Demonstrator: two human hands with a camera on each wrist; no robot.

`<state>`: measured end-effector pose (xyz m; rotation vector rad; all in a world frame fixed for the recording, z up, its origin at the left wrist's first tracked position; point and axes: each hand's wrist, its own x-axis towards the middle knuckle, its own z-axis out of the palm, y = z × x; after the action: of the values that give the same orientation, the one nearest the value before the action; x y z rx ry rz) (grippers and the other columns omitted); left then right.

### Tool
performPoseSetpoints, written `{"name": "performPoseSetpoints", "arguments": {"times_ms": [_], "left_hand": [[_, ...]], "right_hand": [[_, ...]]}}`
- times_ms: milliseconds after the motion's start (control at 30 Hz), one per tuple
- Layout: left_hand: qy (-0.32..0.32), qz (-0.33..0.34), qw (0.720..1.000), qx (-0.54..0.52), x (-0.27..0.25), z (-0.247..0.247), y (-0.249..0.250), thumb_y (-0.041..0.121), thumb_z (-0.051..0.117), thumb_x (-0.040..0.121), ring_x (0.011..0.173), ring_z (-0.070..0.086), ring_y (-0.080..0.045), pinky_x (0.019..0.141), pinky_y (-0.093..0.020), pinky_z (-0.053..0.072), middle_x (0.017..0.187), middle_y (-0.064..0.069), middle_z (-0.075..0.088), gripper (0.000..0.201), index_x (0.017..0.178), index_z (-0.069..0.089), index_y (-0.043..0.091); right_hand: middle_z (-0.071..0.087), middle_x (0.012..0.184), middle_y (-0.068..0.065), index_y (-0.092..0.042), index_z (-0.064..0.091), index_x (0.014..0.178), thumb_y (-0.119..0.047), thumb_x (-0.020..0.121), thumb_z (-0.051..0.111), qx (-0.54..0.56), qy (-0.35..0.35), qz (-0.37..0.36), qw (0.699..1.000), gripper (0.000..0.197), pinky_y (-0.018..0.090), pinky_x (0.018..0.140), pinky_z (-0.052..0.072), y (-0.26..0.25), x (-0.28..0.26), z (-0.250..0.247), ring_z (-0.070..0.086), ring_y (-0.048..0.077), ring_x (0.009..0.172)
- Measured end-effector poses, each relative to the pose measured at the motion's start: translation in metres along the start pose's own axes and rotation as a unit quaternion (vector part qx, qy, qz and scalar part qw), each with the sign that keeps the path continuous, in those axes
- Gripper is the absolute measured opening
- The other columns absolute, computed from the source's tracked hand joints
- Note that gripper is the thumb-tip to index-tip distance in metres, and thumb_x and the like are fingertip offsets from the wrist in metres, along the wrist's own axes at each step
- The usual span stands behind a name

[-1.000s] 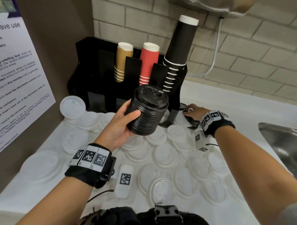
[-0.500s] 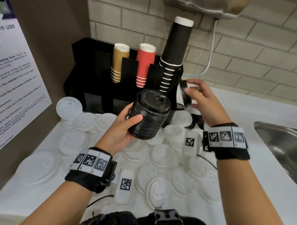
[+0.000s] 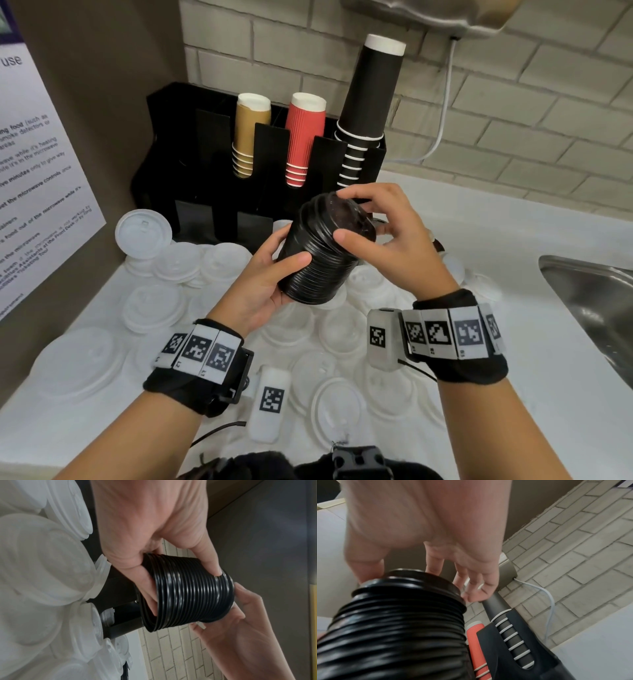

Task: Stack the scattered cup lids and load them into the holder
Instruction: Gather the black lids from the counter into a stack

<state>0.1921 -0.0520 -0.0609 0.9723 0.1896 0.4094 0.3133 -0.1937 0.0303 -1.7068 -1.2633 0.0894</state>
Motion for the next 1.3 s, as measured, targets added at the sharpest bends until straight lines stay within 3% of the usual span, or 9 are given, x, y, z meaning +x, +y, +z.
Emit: {"name": "performPoseSetpoints", "arguments": {"times_ms": [200, 567, 700, 800, 900, 967, 1033, 1200, 1300], "left_hand": [[-0.008, -0.006, 1.000, 0.001, 0.001, 0.000, -0.001, 0.020, 0.071, 0.075, 0.103, 0.070, -0.019, 0.071, -0.030, 0.057, 0.112, 0.001, 0.072, 0.052, 0.123, 0.059, 0.034], [-0.004, -0.004, 1.000, -0.012, 0.004, 0.003, -0.001, 0.019, 0.068, 0.077, 0.109, 0.067, -0.022, 0.073, -0.031, 0.057, 0.119, -0.005, 0.068, 0.059, 0.134, 0.052, 0.026], [0.001, 0.006, 1.000, -0.016, 0.005, 0.000, 0.001, 0.018, 0.066, 0.077, 0.103, 0.069, -0.016, 0.072, -0.030, 0.057, 0.112, 0.001, 0.071, 0.053, 0.128, 0.055, 0.024], [0.018, 0.014, 0.999, -0.023, 0.006, -0.003, 0.005, 0.019, 0.067, 0.076, 0.108, 0.067, -0.019, 0.075, -0.033, 0.058, 0.118, -0.002, 0.068, 0.061, 0.135, 0.051, 0.021], [0.028, 0.022, 0.999, -0.019, 0.006, -0.006, 0.008, 0.020, 0.067, 0.076, 0.109, 0.067, -0.019, 0.074, -0.033, 0.058, 0.121, -0.002, 0.067, 0.061, 0.135, 0.051, 0.021], [0.034, 0.025, 0.999, -0.017, 0.006, -0.010, 0.009, 0.021, 0.066, 0.076, 0.109, 0.067, -0.019, 0.073, -0.033, 0.058, 0.121, -0.002, 0.067, 0.058, 0.133, 0.053, 0.023], [0.033, 0.029, 0.999, -0.015, 0.004, -0.013, 0.011, 0.021, 0.068, 0.076, 0.110, 0.066, -0.020, 0.073, -0.033, 0.058, 0.120, -0.002, 0.067, 0.058, 0.131, 0.053, 0.023], [0.032, 0.034, 0.999, 0.001, -0.001, -0.016, 0.016, 0.042, 0.095, 0.045, 0.109, 0.067, -0.020, 0.073, -0.032, 0.058, 0.120, -0.004, 0.068, 0.104, 0.135, 0.050, 0.019], [0.033, 0.035, 0.999, 0.000, -0.002, -0.016, 0.018, 0.043, 0.096, 0.043, 0.109, 0.067, -0.020, 0.073, -0.032, 0.058, 0.120, -0.004, 0.067, 0.107, 0.136, 0.050, 0.018]], "right_hand": [[0.051, 0.120, -0.002, -0.029, 0.066, 0.111, -0.016, 0.081, 0.073, -0.015, -0.045, -0.002, 0.999, 0.033, 0.012, 0.087, 0.044, -0.005, 0.008, -0.003, 0.053, 0.006, 0.112], [0.051, 0.124, -0.002, -0.030, 0.064, 0.116, -0.025, 0.079, 0.077, -0.040, -0.058, -0.020, 0.997, 0.039, 0.011, 0.089, 0.042, -0.009, 0.007, -0.006, 0.051, 0.004, 0.116], [0.060, 0.113, -0.021, -0.036, 0.063, 0.113, -0.042, 0.085, 0.063, 0.020, 0.049, 0.023, 0.998, 0.029, 0.008, 0.078, 0.043, 0.008, 0.019, -0.032, 0.056, -0.005, 0.104], [0.062, 0.099, -0.012, -0.026, 0.064, 0.107, -0.020, 0.092, 0.052, -0.024, 0.137, 0.160, 0.977, 0.019, 0.012, 0.068, 0.042, 0.055, 0.042, -0.055, 0.057, 0.002, 0.081], [0.060, 0.120, 0.007, -0.011, 0.059, 0.124, -0.009, 0.094, 0.048, -0.206, -0.022, 0.307, 0.929, 0.033, 0.022, 0.081, 0.043, 0.114, 0.060, -0.068, 0.058, 0.022, 0.103], [0.052, 0.138, 0.009, -0.011, 0.049, 0.136, -0.013, 0.090, 0.059, -0.350, -0.167, 0.327, 0.862, 0.048, 0.028, 0.100, 0.039, 0.143, 0.063, -0.069, 0.050, 0.026, 0.124], [0.047, 0.143, 0.010, -0.014, 0.040, 0.142, -0.020, 0.078, 0.074, -0.418, -0.264, 0.340, 0.800, 0.072, 0.038, 0.104, 0.041, 0.159, 0.063, -0.065, 0.047, 0.029, 0.128], [0.041, 0.142, 0.010, -0.033, 0.024, 0.147, -0.040, 0.056, 0.087, -0.452, -0.312, 0.335, 0.766, 0.111, 0.049, 0.100, 0.043, 0.187, 0.068, -0.056, 0.043, 0.037, 0.129], [0.044, 0.133, 0.010, -0.041, 0.027, 0.142, -0.052, 0.043, 0.080, -0.492, -0.312, 0.305, 0.753, 0.113, 0.048, 0.095, 0.043, 0.200, 0.070, -0.050, 0.045, 0.038, 0.123]]}}
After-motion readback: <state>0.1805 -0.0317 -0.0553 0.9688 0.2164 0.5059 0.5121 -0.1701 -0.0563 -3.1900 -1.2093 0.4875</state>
